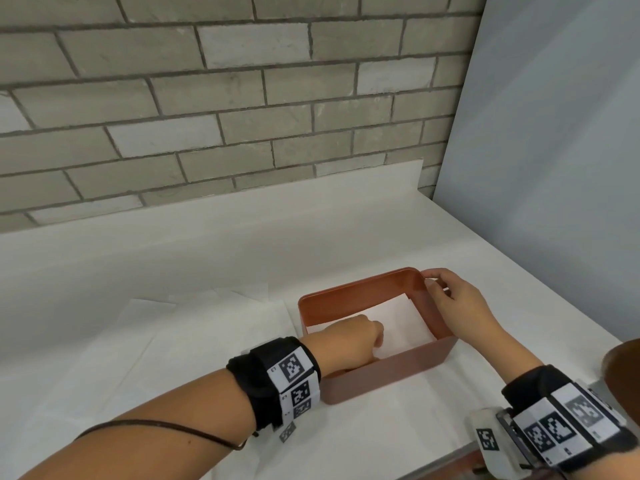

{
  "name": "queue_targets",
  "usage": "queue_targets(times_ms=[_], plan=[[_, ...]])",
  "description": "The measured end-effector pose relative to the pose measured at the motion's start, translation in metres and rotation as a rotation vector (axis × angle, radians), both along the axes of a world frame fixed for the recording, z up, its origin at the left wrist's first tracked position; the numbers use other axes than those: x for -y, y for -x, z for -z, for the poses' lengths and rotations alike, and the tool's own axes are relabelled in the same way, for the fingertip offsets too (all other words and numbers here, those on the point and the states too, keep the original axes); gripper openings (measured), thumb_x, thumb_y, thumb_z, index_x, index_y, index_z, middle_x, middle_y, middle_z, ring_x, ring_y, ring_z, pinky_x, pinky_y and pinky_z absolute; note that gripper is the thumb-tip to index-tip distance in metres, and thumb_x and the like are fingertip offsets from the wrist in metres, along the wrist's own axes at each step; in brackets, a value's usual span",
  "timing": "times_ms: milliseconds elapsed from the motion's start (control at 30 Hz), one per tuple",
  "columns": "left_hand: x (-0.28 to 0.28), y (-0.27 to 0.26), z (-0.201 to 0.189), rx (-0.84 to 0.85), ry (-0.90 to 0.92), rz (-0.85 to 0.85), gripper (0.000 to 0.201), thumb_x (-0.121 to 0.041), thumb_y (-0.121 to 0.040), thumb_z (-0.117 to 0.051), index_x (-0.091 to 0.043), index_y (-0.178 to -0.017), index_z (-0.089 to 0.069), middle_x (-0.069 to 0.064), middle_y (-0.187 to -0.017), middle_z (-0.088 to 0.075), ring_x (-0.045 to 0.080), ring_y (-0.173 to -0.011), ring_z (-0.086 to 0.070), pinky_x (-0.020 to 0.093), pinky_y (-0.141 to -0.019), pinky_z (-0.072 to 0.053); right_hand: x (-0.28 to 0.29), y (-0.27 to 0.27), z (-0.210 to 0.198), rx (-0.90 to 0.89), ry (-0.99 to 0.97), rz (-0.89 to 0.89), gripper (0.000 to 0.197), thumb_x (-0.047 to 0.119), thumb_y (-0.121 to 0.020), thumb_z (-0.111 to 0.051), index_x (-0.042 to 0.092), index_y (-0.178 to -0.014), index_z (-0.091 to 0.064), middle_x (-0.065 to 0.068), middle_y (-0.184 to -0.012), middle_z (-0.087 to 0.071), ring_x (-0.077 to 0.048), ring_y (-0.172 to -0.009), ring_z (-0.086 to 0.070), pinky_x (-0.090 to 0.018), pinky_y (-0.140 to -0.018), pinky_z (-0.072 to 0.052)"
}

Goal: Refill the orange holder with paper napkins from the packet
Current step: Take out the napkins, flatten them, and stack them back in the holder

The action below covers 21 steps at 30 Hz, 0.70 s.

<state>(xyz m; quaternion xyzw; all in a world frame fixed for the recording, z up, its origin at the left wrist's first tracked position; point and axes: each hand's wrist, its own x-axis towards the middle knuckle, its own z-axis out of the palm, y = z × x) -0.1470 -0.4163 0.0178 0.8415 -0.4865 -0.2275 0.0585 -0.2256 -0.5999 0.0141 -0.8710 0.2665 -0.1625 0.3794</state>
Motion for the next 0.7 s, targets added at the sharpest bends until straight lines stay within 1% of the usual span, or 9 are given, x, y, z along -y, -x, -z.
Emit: queue_targets(times_ms=[67, 133, 267, 367, 433, 500, 533, 600, 700], plan=[[-0.002, 0.000, 0.001, 0.026, -0.024, 0.019, 0.032, -0.013, -0.092, -0.049, -0.011, -0.124, -0.053, 0.013, -0.121, -0.050, 0.031, -0.105, -0.053, 0.030, -0.074, -0.034, 0.000, 0.000, 0.000, -0.008, 0.015, -0.004, 0.025, 0.025, -0.097, -0.043, 0.024, -0.115, -0.060, 0.002, -0.095, -0.062, -0.017, -0.080, -0.056, -0.023, -0.064, -0.040], [-0.004, 0.000, 0.000, 0.040, -0.039, 0.017, 0.032, -0.015, -0.093, -0.049, -0.012, -0.125, -0.053, 0.014, -0.122, -0.048, 0.030, -0.103, -0.051, 0.030, -0.073, -0.033, 0.000, 0.000, -0.001, -0.016, 0.035, -0.005, 0.025, 0.025, -0.097, -0.043, 0.024, -0.115, -0.060, 0.003, -0.095, -0.061, -0.016, -0.082, -0.056, -0.019, -0.063, -0.040], [-0.004, 0.000, -0.002, 0.115, -0.058, 0.063, 0.034, -0.021, -0.093, -0.053, -0.014, -0.126, -0.053, 0.013, -0.122, -0.045, 0.030, -0.109, -0.047, 0.032, -0.074, -0.037, -0.001, 0.000, -0.003, -0.053, 0.071, -0.005, 0.026, 0.027, -0.098, -0.042, 0.024, -0.117, -0.059, 0.002, -0.099, -0.062, -0.018, -0.084, -0.057, -0.026, -0.069, -0.040], [-0.005, -0.002, -0.006, 0.087, -0.062, 0.072, 0.032, -0.025, -0.093, -0.054, -0.017, -0.123, -0.057, 0.009, -0.119, -0.050, 0.029, -0.105, -0.053, 0.028, -0.065, -0.036, 0.001, 0.000, -0.008, -0.094, 0.118, -0.025, 0.025, 0.026, -0.097, -0.045, 0.025, -0.117, -0.059, 0.002, -0.100, -0.063, -0.017, -0.084, -0.058, -0.026, -0.070, -0.041], [-0.012, -0.004, -0.015, 0.082, 0.068, 0.039, 0.031, -0.032, -0.090, -0.058, -0.019, -0.118, -0.060, 0.006, -0.115, -0.054, 0.025, -0.103, -0.055, 0.031, -0.072, -0.042, 0.001, 0.001, -0.015, -0.084, 0.168, -0.023, 0.025, 0.025, -0.095, -0.050, 0.024, -0.117, -0.060, 0.003, -0.100, -0.063, -0.016, -0.083, -0.058, -0.026, -0.071, -0.039], [-0.026, -0.007, -0.029, 0.083, 0.269, -0.018, 0.025, -0.032, -0.089, -0.059, -0.020, -0.110, -0.064, 0.001, -0.110, -0.058, 0.019, -0.100, -0.057, 0.032, -0.081, -0.046, -0.002, 0.002, -0.026, -0.026, 0.242, -0.018, 0.025, 0.024, -0.092, -0.055, 0.024, -0.116, -0.061, 0.002, -0.100, -0.063, -0.015, -0.083, -0.057, -0.025, -0.072, -0.038], [-0.036, -0.010, -0.036, 0.076, 0.380, -0.068, 0.020, -0.030, -0.089, -0.059, -0.020, -0.105, -0.066, -0.001, -0.107, -0.060, 0.016, -0.097, -0.058, 0.031, -0.083, -0.047, -0.006, 0.001, -0.032, 0.019, 0.271, -0.022, 0.024, 0.024, -0.091, -0.057, 0.025, -0.114, -0.062, 0.002, -0.101, -0.063, -0.015, -0.083, -0.057, -0.025, -0.072, -0.038], [-0.064, -0.018, -0.049, 0.056, 0.572, -0.194, 0.012, -0.026, -0.089, -0.060, -0.020, -0.095, -0.069, -0.005, -0.098, -0.062, 0.011, -0.088, -0.059, 0.024, -0.078, -0.046, -0.019, -0.001, -0.043, 0.123, 0.296, -0.060, 0.021, 0.023, -0.090, -0.059, 0.027, -0.110, -0.063, 0.003, -0.100, -0.063, -0.010, -0.081, -0.057, -0.022, -0.071, -0.039], [-0.123, -0.037, -0.056, 0.062, 0.704, -0.417, 0.008, -0.021, -0.087, -0.062, -0.025, -0.082, -0.068, -0.011, -0.087, -0.063, 0.006, -0.077, -0.059, 0.017, -0.069, -0.043, -0.053, -0.008, -0.058, 0.251, 0.235, -0.177, 0.018, 0.021, -0.089, -0.060, 0.029, -0.105, -0.066, 0.009, -0.097, -0.060, 0.000, -0.083, -0.057, -0.005, -0.065, -0.042]])
